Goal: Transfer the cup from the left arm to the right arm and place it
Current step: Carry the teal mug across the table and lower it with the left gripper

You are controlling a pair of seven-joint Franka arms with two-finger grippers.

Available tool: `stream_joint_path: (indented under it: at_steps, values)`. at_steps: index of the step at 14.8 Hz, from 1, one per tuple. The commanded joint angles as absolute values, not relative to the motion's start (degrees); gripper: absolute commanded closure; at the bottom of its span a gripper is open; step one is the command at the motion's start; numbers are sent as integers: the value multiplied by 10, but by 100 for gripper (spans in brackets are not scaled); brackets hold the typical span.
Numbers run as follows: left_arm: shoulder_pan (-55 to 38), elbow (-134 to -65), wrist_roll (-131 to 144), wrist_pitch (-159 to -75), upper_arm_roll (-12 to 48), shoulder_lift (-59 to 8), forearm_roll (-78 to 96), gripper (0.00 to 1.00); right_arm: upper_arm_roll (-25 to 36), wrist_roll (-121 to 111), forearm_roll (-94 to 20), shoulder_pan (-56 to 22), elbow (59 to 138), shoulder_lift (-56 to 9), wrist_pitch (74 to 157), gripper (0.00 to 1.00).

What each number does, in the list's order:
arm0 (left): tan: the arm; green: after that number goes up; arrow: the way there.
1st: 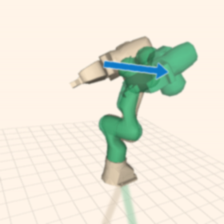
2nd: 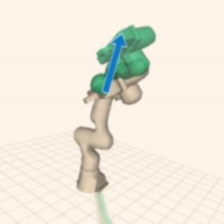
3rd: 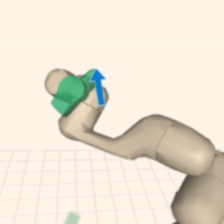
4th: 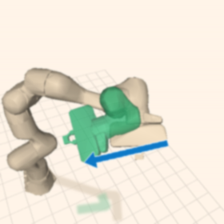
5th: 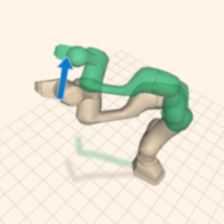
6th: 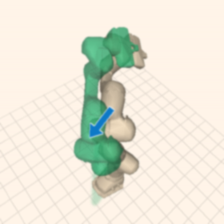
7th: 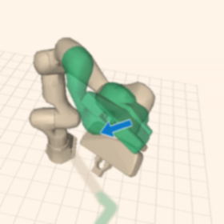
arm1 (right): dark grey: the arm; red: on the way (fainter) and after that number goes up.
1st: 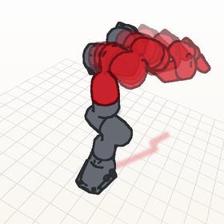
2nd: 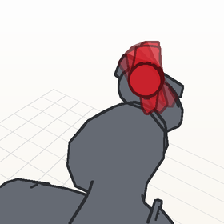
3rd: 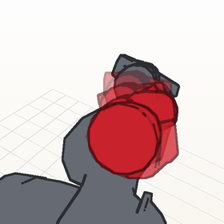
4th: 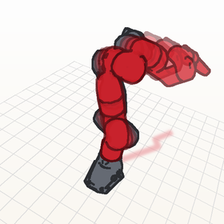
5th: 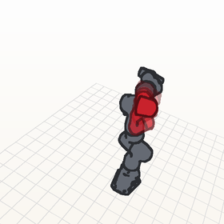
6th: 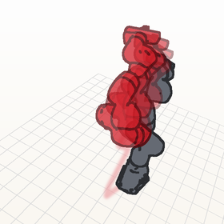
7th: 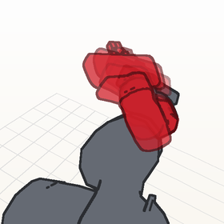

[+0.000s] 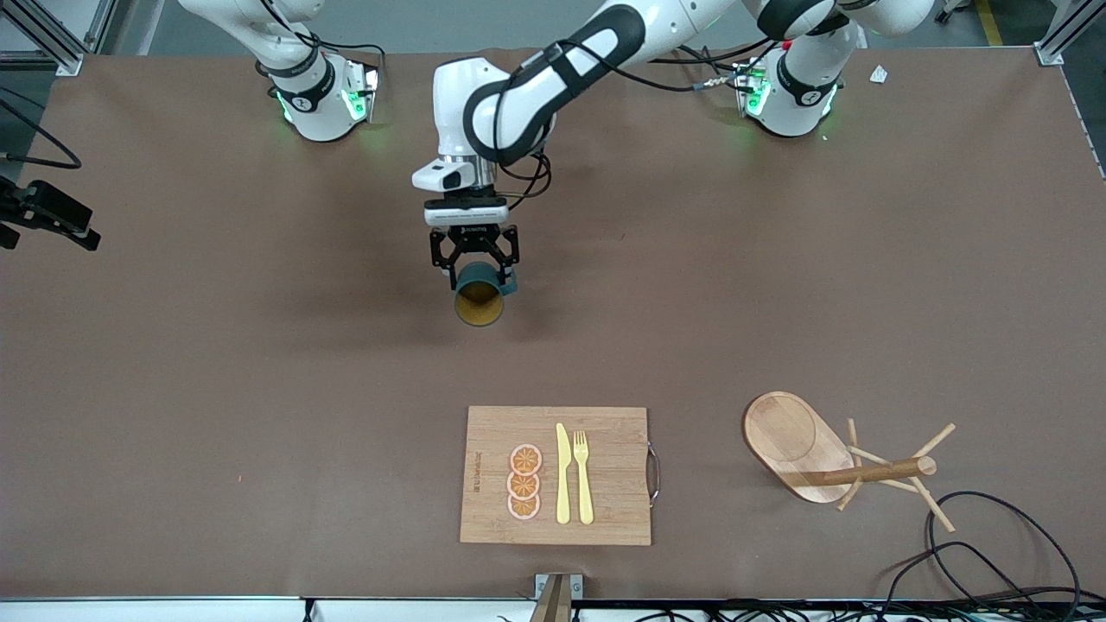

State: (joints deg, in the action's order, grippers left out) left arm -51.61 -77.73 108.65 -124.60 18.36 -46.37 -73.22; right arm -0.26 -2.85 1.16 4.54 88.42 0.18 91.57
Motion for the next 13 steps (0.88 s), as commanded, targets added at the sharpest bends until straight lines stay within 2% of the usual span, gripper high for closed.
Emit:
stream_joint_path:
  at_steps: [1,10,11,13]
  values:
    - [-535,-772,1159,-1244,175,-484,-807,30,-11,-37,1,61,896,9,925,0]
    - [-568,-771,1316,-1229,170,-562,-1048,30,-10,-37,-9,62,895,-1,926,0]
    - [-571,-771,1314,-1211,167,-571,-1070,36,-10,-37,-9,65,895,-1,927,0]
    - [-578,-769,1317,-1188,160,-591,-1114,33,-10,-37,-12,69,895,-1,927,0]
